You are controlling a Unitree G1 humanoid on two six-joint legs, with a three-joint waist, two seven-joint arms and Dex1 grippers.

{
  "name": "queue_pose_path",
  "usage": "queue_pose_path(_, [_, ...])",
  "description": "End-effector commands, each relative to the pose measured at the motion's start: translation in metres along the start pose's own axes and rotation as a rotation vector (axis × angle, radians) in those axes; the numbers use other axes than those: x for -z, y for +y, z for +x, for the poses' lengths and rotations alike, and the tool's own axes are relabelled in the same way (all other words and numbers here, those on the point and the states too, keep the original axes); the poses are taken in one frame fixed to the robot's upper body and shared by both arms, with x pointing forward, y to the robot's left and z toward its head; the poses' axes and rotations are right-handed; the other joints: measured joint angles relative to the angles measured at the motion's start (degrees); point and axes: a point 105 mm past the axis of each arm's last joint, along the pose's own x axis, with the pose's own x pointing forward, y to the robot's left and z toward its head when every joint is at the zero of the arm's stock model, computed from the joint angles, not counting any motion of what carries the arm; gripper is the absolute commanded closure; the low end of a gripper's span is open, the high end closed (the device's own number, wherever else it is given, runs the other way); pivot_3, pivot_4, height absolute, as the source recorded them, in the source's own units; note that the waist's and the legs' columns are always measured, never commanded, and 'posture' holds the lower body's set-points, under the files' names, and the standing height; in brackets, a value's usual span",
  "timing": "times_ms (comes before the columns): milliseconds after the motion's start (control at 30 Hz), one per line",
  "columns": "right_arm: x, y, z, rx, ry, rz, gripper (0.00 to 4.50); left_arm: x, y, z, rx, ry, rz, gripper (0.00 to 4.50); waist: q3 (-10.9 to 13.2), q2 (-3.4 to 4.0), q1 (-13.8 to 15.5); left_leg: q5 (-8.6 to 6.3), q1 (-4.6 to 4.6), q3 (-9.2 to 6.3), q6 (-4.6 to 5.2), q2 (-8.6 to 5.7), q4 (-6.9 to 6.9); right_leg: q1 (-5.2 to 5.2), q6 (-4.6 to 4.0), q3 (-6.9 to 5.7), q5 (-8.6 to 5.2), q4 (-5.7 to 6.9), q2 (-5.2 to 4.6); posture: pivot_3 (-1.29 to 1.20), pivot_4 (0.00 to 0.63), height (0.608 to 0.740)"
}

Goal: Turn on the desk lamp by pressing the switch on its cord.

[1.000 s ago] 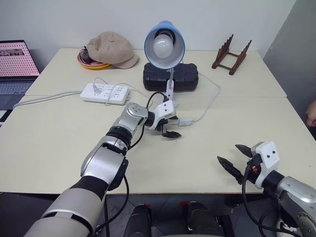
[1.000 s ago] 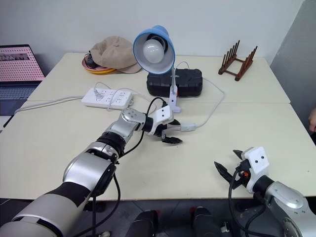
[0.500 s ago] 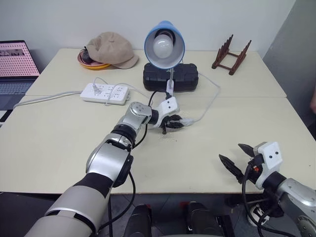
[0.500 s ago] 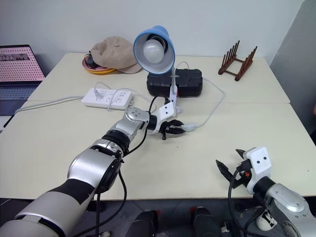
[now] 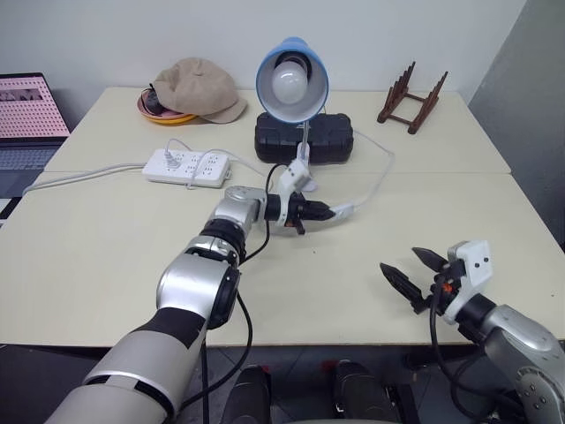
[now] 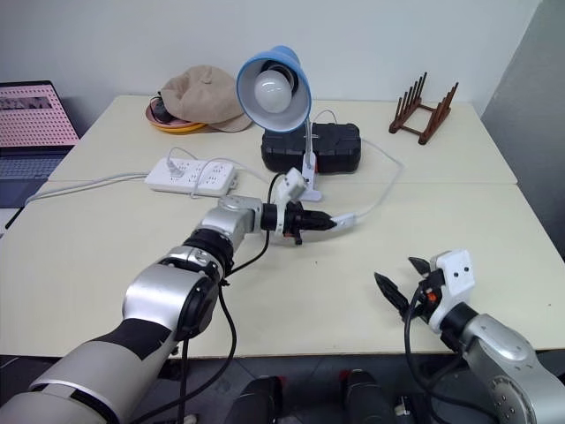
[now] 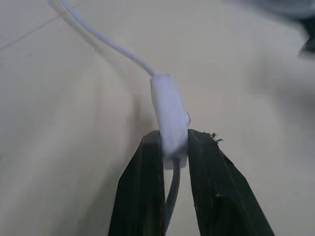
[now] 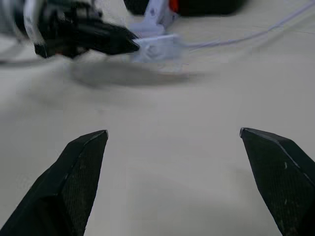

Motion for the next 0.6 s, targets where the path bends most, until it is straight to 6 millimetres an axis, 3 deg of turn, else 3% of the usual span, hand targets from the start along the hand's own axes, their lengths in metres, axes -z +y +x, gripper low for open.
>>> queue_pose_path(33, [-0.011, -0.001, 0.008, -0.027, -0.107, 0.312, 0.0, -0.03, -0.038, -0.016, 0.274, -0.114, -0.263, 4.14, -0.02, 0.04, -0.31, 0.0, 0.01, 0.0, 0.0, 0.0, 0.0, 0.0, -0.01, 0.01, 0.0, 0.03, 0.0, 0.0, 0.15, 0.74])
queue_pose_path(100, [-0.018, 0.003, 0.012, -0.062, -0.164, 0.447, 0.0, -0.032, -0.051, -0.024, 0.322, -0.141, -0.361, 4.14, -0.03, 0.07, -0.54, 0.0, 0.02, -0.02, 0.0, 0.05, -0.02, 0.01, -0.05, 0.01, -0.02, 0.08, -0.01, 0.0, 0.15, 0.74])
queue_pose_path(300, [-0.056, 0.052, 0.012, -0.381, -0.264, 0.672, 0.0, -0.021, -0.085, -0.03, 0.368, -0.169, -0.478, 4.14, 0.02, 0.17, -1.03, 0.0, 0.08, -0.09, 0.0, 0.11, -0.08, 0.0, -0.15, -0.06, -0.08, 0.19, 0.0, 0.0, 0.15, 0.74])
queue_pose_path(400, [-0.056, 0.064, 0.018, -0.426, -0.215, 0.658, 0.0, -0.015, -0.096, -0.028, 0.366, -0.176, -0.495, 4.14, 0.02, 0.17, -0.89, 0.01, 0.12, -0.11, 0.0, 0.11, -0.07, 0.02, -0.14, -0.09, -0.08, 0.19, 0.01, 0.0, 0.15, 0.74])
queue_pose_path(600, [-0.051, 0.064, 0.029, -0.388, -0.178, 0.621, 0.0, -0.016, -0.102, -0.023, 0.356, -0.215, -0.523, 4.14, 0.01, 0.17, -0.81, 0.05, 0.18, -0.07, 0.06, 0.06, 0.0, 0.08, -0.12, -0.04, -0.05, 0.16, 0.01, 0.0, 0.15, 0.74])
